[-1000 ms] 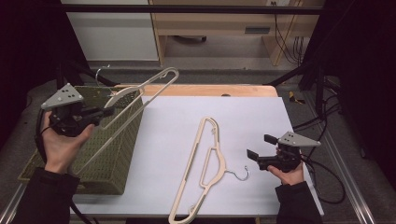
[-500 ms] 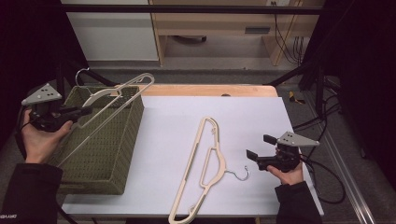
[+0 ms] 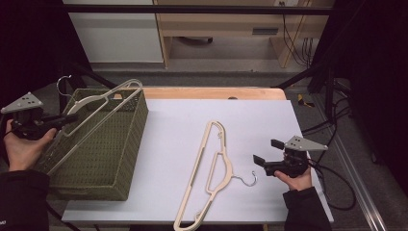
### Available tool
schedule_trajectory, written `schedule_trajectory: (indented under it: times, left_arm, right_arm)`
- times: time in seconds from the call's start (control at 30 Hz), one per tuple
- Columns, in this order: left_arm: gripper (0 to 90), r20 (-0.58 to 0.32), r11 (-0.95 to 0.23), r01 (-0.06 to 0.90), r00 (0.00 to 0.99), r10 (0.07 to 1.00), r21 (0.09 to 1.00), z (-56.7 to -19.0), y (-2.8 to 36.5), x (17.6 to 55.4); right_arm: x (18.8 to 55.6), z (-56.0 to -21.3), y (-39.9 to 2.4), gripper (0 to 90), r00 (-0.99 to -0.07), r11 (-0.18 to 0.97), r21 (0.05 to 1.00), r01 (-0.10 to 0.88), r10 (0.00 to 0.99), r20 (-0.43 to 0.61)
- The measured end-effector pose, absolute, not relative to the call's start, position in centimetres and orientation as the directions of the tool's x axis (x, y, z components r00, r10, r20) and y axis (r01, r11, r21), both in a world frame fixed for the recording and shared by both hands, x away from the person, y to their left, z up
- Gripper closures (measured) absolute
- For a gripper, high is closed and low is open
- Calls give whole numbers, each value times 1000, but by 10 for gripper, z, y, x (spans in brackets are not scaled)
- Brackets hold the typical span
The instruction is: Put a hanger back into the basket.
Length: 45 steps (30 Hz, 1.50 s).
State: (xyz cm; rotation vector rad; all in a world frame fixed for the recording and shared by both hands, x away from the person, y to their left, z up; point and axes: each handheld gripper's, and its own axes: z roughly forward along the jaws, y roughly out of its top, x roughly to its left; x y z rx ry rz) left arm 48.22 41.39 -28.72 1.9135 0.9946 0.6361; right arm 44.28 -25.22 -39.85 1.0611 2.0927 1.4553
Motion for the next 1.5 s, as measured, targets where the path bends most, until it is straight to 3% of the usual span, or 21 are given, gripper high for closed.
schedule_trajectory:
  times: [0.47,1.03,1.17,1.33,1.5]
  left_arm:
    - [858,2,-308,477,539,842,823,-318,425,496]
    - [844,-140,-242,606,514,846,757,-369,423,512]
    - [841,-141,-201,617,460,877,761,-372,426,513]
    - [800,-45,-224,679,354,934,699,-383,430,519]
    - [795,-53,-184,698,304,951,691,-392,440,518]
  right_arm:
    - [443,-399,-251,76,-644,182,911,370,757,111]
    - [443,-400,-250,75,-648,195,906,376,754,107]
    - [444,-400,-250,75,-649,196,905,377,753,108]
    - [444,-401,-249,74,-653,202,905,375,750,103]
    - [444,-402,-248,74,-651,203,904,377,752,103]
